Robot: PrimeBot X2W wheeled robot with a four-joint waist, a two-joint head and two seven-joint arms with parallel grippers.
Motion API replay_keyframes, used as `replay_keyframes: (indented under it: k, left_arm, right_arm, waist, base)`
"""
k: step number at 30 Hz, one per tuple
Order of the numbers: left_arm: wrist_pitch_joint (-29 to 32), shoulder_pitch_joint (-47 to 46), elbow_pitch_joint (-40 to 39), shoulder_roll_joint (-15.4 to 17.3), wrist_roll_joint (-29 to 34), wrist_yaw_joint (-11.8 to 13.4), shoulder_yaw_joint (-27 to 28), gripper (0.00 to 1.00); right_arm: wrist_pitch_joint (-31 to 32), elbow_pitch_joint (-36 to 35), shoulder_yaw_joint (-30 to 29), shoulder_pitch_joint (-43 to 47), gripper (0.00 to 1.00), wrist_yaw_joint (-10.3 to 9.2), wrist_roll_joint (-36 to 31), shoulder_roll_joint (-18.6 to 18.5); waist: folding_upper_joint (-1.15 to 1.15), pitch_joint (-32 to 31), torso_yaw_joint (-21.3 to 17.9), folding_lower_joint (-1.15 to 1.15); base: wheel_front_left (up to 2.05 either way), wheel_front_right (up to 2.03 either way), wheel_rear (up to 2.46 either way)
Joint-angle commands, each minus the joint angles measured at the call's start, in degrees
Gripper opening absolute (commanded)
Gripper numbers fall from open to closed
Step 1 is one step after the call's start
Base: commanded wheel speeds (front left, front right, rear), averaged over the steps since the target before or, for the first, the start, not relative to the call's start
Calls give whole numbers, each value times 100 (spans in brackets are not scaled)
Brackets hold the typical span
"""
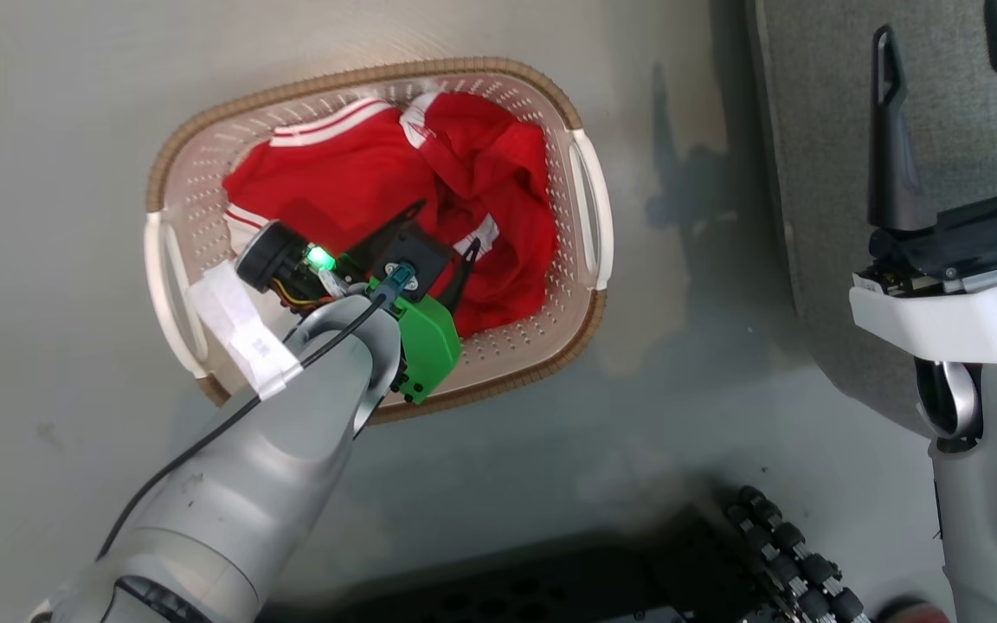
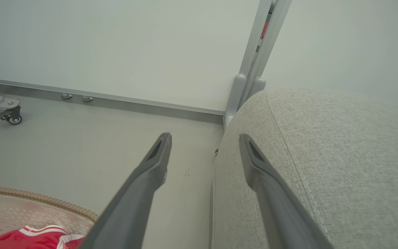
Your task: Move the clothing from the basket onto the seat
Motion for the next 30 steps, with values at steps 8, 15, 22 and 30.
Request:
replay_keyframes:
  k: [8,15,22,30]
  left_arm:
    - [254,-537,329,38,-216,773,-458,100]
    - [879,-797,633,43,-109,1370,-966,100]
    - [1424,-949,938,41,-48,1661,-1334,100]
    - [1548,-1136,1235,40,44,1666,-1588,100]
  right_arm:
    - [-12,-333,57,-182,100,-6,-16,26]
    - [-12,-440,171,-215,100,-6,-19,34]
    - [-12,-523,277,-245,100,-6,20,61]
    - [-12,-649,371,-292,100,-6,77,73]
  waist:
    - [39,594,-191,-1]
    - [39,764,-262,-1]
    - [39,846,-317,-1]
    - [39,954,-352,-1]
  base:
    - [0,0,0]
    - [0,0,0]
    - [0,0,0]
    - [0,0,0]
